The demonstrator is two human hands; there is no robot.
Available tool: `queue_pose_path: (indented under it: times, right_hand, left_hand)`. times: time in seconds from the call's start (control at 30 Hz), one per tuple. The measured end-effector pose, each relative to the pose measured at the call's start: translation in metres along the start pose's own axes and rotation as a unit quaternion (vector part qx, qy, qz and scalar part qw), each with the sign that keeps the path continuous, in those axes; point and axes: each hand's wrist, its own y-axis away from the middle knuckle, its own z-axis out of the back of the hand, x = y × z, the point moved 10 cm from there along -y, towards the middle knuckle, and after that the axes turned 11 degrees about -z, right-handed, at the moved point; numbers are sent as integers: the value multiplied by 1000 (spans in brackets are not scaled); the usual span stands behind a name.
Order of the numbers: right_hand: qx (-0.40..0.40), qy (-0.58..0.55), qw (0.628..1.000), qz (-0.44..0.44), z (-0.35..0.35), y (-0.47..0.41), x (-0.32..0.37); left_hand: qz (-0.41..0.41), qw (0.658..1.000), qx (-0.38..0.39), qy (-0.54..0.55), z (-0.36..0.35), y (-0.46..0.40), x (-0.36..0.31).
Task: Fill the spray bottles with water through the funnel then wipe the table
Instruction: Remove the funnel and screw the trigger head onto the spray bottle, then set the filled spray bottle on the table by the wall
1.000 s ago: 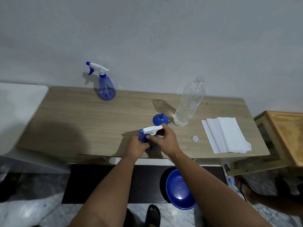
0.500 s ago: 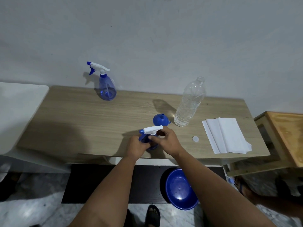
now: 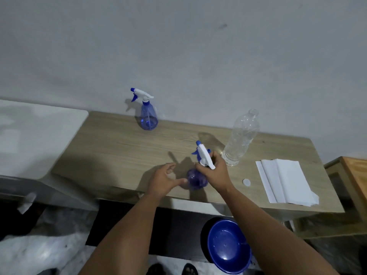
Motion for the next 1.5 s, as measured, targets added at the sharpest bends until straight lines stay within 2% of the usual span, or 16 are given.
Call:
queue_pose_path:
  times: [0.07, 0.17, 0.5, 0.7, 0.83, 1.17, 1.5]
  right_hand:
    - [-4, -14, 1000, -6, -1, 3, 15]
    - [29, -45, 997, -50, -23, 7, 34]
    - [158, 115, 975, -107, -135, 33, 34]
    - [195, 183, 958, -104, -197, 45, 29]
    - [184, 188, 957, -122, -219, 49, 36]
    - [153, 162, 965, -136, -227, 37, 32]
    - [167, 188, 959, -131, -232, 39, 34]
  left_hand:
    - [-4, 999, -34, -27, 35, 3, -4]
    - [-11, 994, -89, -70, 87, 12, -14]
    - [-11, 966, -226, -127, 201, 66, -6]
    - [7, 964, -226, -141, 232, 77, 6]
    - [14, 965, -226, -132, 247, 76, 18]
    - [26, 969, -224, -97, 260, 70, 36]
    - [28, 970, -227, -79, 257, 67, 34]
